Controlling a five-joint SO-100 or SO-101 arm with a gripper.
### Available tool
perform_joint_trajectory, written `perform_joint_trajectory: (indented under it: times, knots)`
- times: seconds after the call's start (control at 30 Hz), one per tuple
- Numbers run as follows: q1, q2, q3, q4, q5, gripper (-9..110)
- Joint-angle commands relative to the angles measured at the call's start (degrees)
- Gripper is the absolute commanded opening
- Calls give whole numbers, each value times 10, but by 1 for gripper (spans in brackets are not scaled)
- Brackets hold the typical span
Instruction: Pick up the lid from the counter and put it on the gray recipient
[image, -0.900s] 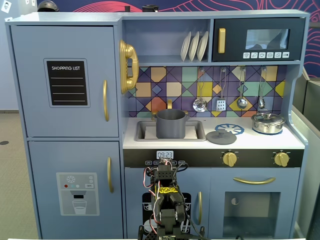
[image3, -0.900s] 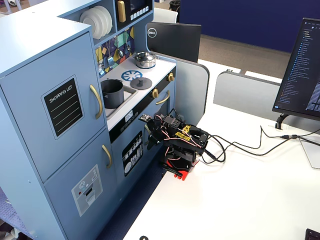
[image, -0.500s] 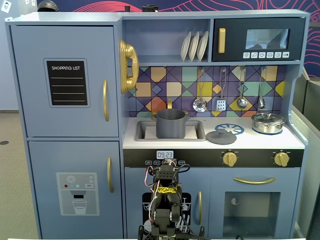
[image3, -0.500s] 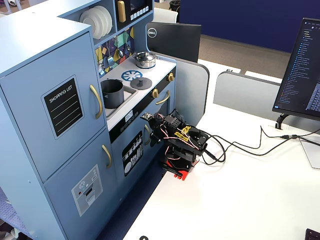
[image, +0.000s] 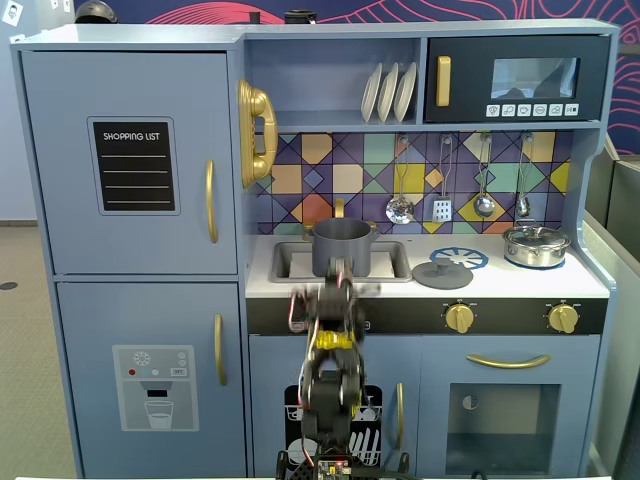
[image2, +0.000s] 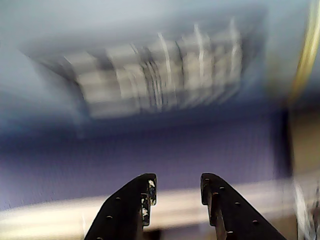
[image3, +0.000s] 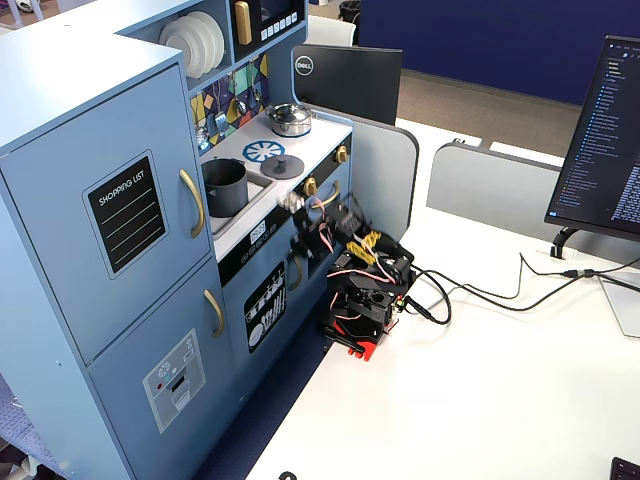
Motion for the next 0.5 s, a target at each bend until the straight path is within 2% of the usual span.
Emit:
perform_joint_trajectory:
  times: [0.0,0.07,0.17,0.27,0.47]
  knots:
    - [-11,-102,-205,-11,-33,0]
    - [3,-128,-265,-29,-58,0]
    - [68,-141,-289,-120,-73,0]
    - [158,-128,-253,-265,-94,0]
    - [280,-114,-142,-513,-43,0]
